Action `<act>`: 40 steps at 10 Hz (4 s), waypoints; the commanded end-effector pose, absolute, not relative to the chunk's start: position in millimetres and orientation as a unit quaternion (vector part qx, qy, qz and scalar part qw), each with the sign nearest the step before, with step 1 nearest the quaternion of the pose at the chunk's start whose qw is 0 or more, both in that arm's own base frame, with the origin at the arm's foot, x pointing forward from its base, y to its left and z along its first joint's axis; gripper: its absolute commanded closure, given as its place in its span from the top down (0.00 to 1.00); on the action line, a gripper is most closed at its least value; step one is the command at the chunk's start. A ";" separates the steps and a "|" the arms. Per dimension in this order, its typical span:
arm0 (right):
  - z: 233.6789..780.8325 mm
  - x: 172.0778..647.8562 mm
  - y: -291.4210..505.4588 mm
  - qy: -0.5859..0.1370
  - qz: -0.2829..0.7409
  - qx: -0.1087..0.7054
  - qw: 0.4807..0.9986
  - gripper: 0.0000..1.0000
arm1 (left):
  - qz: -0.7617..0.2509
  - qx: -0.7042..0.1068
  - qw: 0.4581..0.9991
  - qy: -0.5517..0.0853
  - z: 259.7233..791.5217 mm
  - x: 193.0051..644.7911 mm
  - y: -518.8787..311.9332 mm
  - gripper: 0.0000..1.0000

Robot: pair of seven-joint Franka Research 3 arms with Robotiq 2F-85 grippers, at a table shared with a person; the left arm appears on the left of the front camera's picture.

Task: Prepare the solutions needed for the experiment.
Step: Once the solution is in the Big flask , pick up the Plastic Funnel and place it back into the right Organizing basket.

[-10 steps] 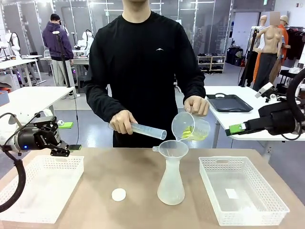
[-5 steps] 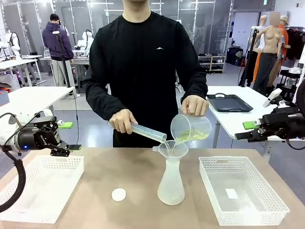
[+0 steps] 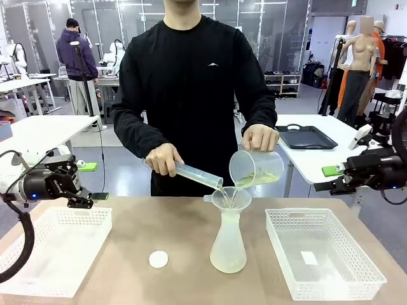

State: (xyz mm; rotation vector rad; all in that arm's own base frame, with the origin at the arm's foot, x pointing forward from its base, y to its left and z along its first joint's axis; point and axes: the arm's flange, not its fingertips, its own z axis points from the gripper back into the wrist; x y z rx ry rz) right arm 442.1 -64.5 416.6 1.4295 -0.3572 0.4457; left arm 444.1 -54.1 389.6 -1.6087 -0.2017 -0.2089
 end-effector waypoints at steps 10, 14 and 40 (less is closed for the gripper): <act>379.5 488.5 -60.8 -0.060 0.126 0.671 0.728 0.81 | -0.095 -0.720 0.682 -0.093 390.6 444.1 -55.0 1.00; 379.5 488.5 -60.8 -0.060 0.126 0.671 0.728 0.81 | -0.095 -0.720 0.682 -0.093 390.6 444.1 -55.0 1.00; 434.9 457.8 -13.5 -0.154 0.106 0.514 0.837 0.81 | -0.095 -0.720 0.682 -0.093 390.6 444.1 -55.0 1.00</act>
